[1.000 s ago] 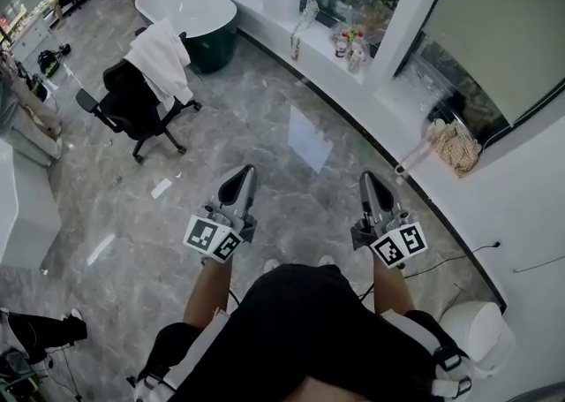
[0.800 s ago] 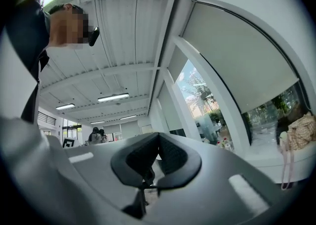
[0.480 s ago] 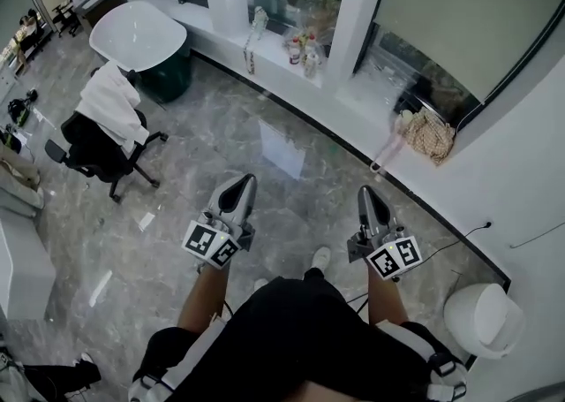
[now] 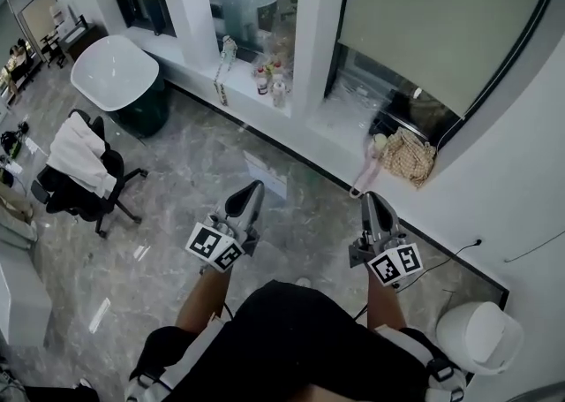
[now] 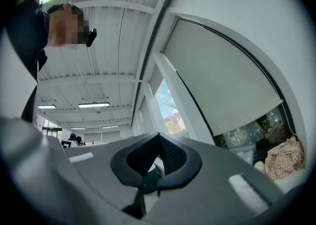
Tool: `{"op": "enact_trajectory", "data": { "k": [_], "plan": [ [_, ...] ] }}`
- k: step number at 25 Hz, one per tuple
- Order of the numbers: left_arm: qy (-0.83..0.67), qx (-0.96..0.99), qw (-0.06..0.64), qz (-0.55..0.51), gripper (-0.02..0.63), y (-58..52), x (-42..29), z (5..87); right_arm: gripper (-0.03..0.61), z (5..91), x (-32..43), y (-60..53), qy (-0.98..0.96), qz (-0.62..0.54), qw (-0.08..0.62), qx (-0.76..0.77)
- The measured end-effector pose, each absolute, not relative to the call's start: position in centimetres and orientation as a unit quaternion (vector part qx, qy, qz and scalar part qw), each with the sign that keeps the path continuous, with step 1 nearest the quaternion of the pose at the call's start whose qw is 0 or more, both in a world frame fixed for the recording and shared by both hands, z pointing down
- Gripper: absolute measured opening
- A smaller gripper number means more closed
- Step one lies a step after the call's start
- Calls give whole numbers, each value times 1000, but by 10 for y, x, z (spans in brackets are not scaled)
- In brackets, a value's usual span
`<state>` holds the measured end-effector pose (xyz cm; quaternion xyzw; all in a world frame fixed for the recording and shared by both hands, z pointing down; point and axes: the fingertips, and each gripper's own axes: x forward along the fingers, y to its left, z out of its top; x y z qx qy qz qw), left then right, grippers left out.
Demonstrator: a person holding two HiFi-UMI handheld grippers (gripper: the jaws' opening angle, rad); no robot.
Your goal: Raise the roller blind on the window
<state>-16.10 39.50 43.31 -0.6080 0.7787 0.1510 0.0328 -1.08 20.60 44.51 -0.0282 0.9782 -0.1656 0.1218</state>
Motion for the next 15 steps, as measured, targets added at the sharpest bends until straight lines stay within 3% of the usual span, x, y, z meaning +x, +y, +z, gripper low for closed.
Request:
{"op": "enact_trajectory", "data": {
  "k": [15],
  "plan": [
    [688,-705,-32,169,-2,227,-136,458,5,473,53,88,962,-187,125,-153]
  ]
}}
